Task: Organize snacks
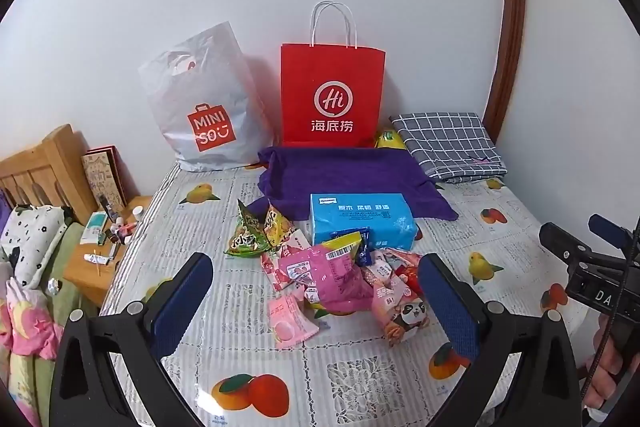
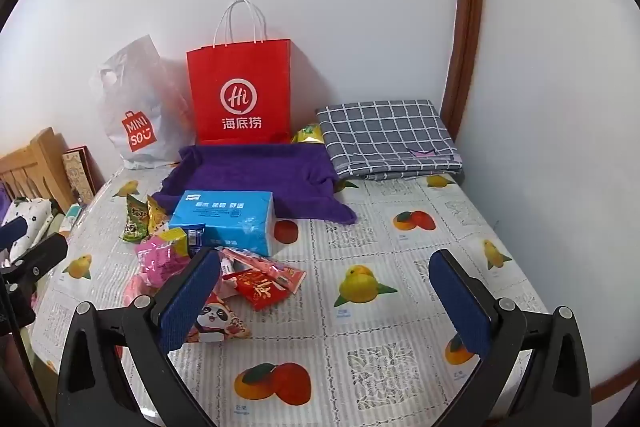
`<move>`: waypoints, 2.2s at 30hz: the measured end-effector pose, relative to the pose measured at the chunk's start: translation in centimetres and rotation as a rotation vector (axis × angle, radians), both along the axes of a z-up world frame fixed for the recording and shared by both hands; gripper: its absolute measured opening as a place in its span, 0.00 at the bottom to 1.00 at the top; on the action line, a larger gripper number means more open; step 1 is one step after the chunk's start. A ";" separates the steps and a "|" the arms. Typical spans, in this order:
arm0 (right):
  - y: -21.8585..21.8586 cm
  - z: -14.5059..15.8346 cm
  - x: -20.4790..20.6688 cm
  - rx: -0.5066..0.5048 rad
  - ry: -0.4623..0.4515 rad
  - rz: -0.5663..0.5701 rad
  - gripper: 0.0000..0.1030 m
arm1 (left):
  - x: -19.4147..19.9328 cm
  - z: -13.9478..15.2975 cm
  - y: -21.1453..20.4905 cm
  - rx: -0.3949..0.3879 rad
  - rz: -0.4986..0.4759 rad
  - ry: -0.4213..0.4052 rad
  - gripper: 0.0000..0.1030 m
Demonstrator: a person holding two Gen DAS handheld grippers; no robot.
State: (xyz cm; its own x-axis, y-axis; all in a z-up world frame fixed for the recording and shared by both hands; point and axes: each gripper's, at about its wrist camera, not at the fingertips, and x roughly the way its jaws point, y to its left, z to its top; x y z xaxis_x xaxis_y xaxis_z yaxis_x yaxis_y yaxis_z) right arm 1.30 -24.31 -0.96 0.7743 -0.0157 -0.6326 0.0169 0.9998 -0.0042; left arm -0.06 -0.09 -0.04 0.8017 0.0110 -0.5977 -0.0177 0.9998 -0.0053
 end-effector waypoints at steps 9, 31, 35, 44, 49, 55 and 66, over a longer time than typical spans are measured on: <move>1.0 -0.2 -0.7 -0.017 -0.015 0.009 1.00 | -0.5 0.0 0.3 -0.018 -0.007 -0.008 1.00; 1.1 0.6 -1.5 0.012 -0.021 0.025 1.00 | -0.3 0.5 1.0 -0.032 -0.008 0.005 1.00; 1.2 0.8 -1.6 0.010 -0.023 0.030 1.00 | -0.2 0.6 1.0 -0.035 -0.009 0.006 1.00; 1.2 0.6 -1.4 0.011 -0.009 0.025 1.00 | -0.2 0.9 1.1 -0.037 -0.009 0.002 1.00; 1.1 0.4 -1.6 0.005 -0.009 0.024 1.00 | -0.4 0.7 1.1 -0.039 -0.012 0.000 1.00; 1.2 0.4 -1.7 0.004 -0.009 0.023 1.00 | -0.7 0.4 1.1 -0.043 -0.013 -0.003 1.00; 1.3 0.3 -1.8 0.004 -0.009 0.025 1.00 | -0.6 0.4 1.1 -0.043 -0.013 -0.003 1.00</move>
